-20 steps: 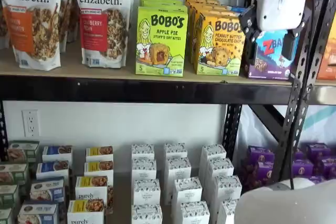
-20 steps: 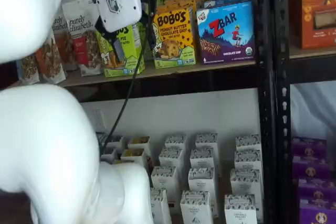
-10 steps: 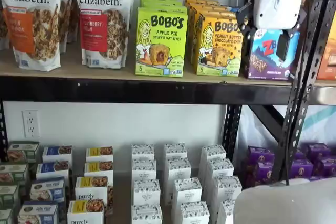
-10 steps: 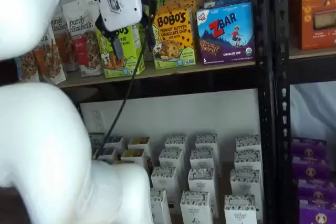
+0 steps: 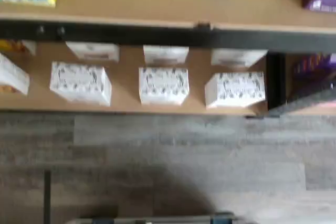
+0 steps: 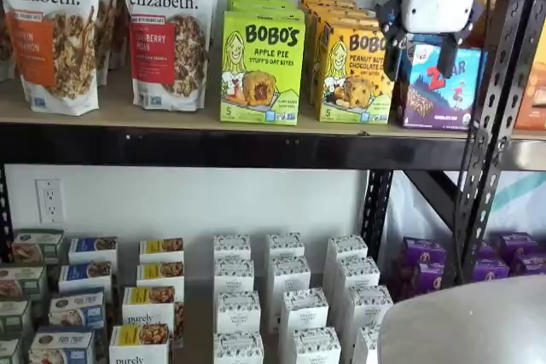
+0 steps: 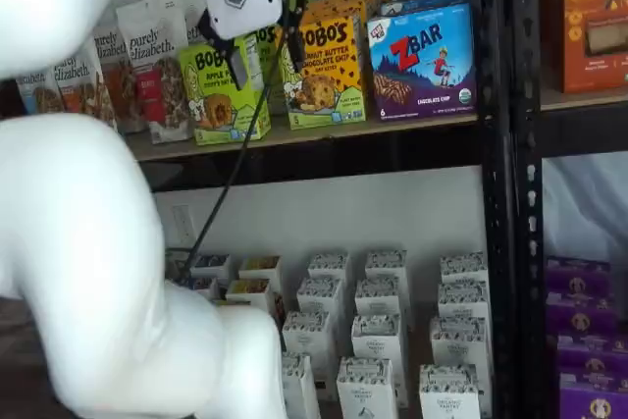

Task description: Pick up the orange box on the top shelf, the fifth box from the left

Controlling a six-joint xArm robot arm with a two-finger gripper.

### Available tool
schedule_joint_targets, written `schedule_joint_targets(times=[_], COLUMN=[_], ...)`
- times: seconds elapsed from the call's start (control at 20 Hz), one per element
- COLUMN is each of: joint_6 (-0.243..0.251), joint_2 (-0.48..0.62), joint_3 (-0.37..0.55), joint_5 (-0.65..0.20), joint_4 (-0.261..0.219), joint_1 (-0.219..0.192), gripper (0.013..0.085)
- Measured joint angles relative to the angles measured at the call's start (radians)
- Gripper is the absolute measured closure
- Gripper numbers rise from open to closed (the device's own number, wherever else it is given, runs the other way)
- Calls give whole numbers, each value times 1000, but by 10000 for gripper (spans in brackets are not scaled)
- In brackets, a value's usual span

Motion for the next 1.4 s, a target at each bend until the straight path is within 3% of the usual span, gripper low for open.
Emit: schedule_joint_targets(times=[0.35,0.5,0.8,1.4], joint_6=[-26,-38,-25,5], joint_2=[47,87,190,345], joint_3=[-12,-45,-134,-252], joint_5=[-139,-155,-134,-148], joint_4=[50,66,41,71], joint_1=[-42,-56,-38,-10], gripper=[130,130,130,130])
